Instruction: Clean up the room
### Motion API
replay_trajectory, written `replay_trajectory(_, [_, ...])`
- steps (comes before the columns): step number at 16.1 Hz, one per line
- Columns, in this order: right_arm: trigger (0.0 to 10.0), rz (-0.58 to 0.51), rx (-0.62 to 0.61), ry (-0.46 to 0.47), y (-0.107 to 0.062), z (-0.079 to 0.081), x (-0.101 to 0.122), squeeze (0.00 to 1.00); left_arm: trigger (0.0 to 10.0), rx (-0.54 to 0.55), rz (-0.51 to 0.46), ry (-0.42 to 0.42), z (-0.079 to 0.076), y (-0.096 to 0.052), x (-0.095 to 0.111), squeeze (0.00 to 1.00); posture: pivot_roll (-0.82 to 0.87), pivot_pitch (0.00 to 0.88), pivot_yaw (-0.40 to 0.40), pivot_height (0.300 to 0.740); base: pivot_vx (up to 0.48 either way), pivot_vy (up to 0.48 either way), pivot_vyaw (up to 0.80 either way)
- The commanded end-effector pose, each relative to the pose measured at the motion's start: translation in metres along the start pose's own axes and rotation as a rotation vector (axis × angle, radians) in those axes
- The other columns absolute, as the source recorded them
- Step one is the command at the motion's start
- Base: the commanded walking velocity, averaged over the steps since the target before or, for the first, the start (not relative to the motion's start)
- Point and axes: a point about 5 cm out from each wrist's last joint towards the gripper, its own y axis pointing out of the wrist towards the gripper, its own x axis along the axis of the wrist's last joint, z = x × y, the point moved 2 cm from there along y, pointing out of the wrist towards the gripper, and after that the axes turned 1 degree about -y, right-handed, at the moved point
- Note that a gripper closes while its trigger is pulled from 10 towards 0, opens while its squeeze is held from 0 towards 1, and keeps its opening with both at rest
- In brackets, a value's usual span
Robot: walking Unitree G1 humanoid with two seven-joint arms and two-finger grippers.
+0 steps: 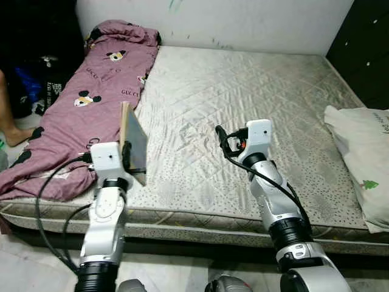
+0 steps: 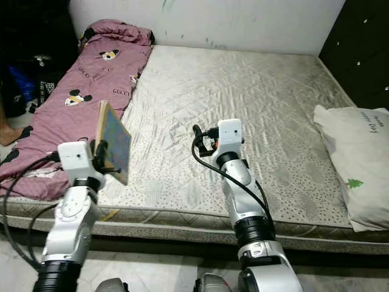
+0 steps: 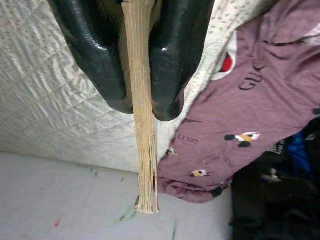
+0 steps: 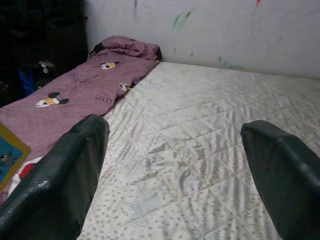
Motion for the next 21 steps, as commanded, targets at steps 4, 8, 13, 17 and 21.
replay_trajectory(4, [10.0,0.008,-0.026,0.026,0.002,-0.002,0.001,0.0,10.0,0.026,-0.046,0.017,0.013,0.002,0.01,0.0,-0.05,0.0,-0.035,0.74,0.0,0.0,-0.6])
replay_trajectory(8, [10.0,0.006,-0.036,0.026,0.003,-0.002,0.0,0.0,10.0,-0.004,-0.06,0.05,0.006,0.004,0.011,0.0,-0.04,0.0,-0.029,0.74,0.0,0.0,-0.8])
replay_trajectory(13, [10.0,0.002,-0.038,0.015,0.003,-0.003,0.0,0.0,10.0,-0.024,-0.072,0.036,0.004,0.003,0.012,0.0,-0.04,0.0,-0.032,0.74,0.0,0.0,-0.18])
replay_trajectory(17, [10.0,0.0,-0.04,0.014,0.003,-0.003,0.001,0.0,10.0,-0.06,-0.084,0.032,-0.001,0.002,0.013,0.0,-0.04,0.0,-0.033,0.74,0.0,0.0,0.0])
replay_trajectory(21, [10.0,0.001,-0.039,0.009,0.004,-0.002,0.001,0.0,10.0,-0.056,-0.077,0.033,-0.001,0.003,0.013,0.0,-0.04,0.0,-0.037,0.74,0.0,0.0,0.0])
